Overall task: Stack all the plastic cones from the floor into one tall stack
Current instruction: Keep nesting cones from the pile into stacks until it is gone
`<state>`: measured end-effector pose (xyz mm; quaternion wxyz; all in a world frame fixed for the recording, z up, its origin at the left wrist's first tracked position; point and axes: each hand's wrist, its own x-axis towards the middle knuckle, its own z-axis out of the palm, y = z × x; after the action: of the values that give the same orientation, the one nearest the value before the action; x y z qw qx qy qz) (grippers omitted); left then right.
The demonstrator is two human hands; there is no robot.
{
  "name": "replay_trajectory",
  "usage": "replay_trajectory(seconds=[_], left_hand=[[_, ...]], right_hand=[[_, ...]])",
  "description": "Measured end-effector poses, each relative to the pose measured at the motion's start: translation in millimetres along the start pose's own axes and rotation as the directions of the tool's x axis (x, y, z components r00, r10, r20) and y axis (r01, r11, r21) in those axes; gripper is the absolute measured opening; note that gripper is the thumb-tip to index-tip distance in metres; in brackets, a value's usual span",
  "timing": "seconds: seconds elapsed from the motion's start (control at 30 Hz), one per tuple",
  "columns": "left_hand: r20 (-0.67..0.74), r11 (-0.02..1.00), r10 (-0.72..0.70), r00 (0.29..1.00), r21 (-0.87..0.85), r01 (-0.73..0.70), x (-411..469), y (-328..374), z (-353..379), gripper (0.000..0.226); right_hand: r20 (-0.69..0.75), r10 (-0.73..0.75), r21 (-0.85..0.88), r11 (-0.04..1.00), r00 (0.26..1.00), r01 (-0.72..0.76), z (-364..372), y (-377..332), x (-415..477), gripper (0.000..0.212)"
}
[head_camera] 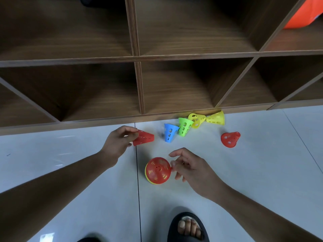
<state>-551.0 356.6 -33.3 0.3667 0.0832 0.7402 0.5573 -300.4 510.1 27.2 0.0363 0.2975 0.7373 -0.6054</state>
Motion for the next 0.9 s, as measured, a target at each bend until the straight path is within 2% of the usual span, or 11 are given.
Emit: replay_trajectory(seconds=[0.13,0.2,0.3,0.43,0.53,0.6,0.67,0.73,0.9], left_hand=[[0.021,0.998,0.062,0.998,0.021,-0.062,-14.7,21.5,-0.8,0.013],[0.057,0.996,0.087,0.995,-0.015,-0.086,-24.1,35.1,1.6,0.011],[0.125,0.992,0.083,0.989,-0.107,-0.07,-38.3,51.3,6.0,0.012],[0.235,0.973,0.068,0.97,-0.231,-0.012,-58.2,62.9,12.2,0.023],[0.306,0.966,0.063,0.95,-0.257,0.019,-70.0,67.4,16.4,0.027],[0.336,0.975,0.049,0.94,-0.222,0.029,-74.0,68.1,16.3,0.029],[0.357,0.984,0.029,0.933,-0.177,0.037,-75.7,67.7,15.3,0.027],[0.367,0.985,0.02,0.93,-0.168,0.045,-77.2,68.3,14.8,0.027],[0.365,0.973,0.058,0.929,-0.23,0.03,-77.7,73.6,13.1,0.026]], right_hand=[[-0.193,0.031,-0.054,0.998,0.981,-0.042,-27.6,24.9,19.8,0.011],[-0.326,0.031,-0.118,0.99,0.945,-0.074,-49.5,43.7,33.8,0.013],[-0.504,-0.046,-0.269,0.957,0.863,-0.105,-86.8,70.5,51.5,0.016],[-0.605,-0.209,-0.521,0.834,0.768,-0.183,-135.2,96.9,62.0,0.023],[-0.665,-0.266,-0.558,0.798,0.697,-0.227,-161.5,110.4,59.4,0.033],[-0.669,-0.251,-0.57,0.778,0.7,-0.265,-170.5,117.9,58.0,0.042],[-0.646,-0.202,-0.582,0.755,0.736,-0.302,-175.2,125.0,59.1,0.048],[-0.626,-0.147,-0.561,0.767,0.766,-0.312,-176.8,131.0,60.9,0.047],[-0.587,-0.138,-0.564,0.776,0.797,-0.281,-166.4,142.0,63.4,0.039]])
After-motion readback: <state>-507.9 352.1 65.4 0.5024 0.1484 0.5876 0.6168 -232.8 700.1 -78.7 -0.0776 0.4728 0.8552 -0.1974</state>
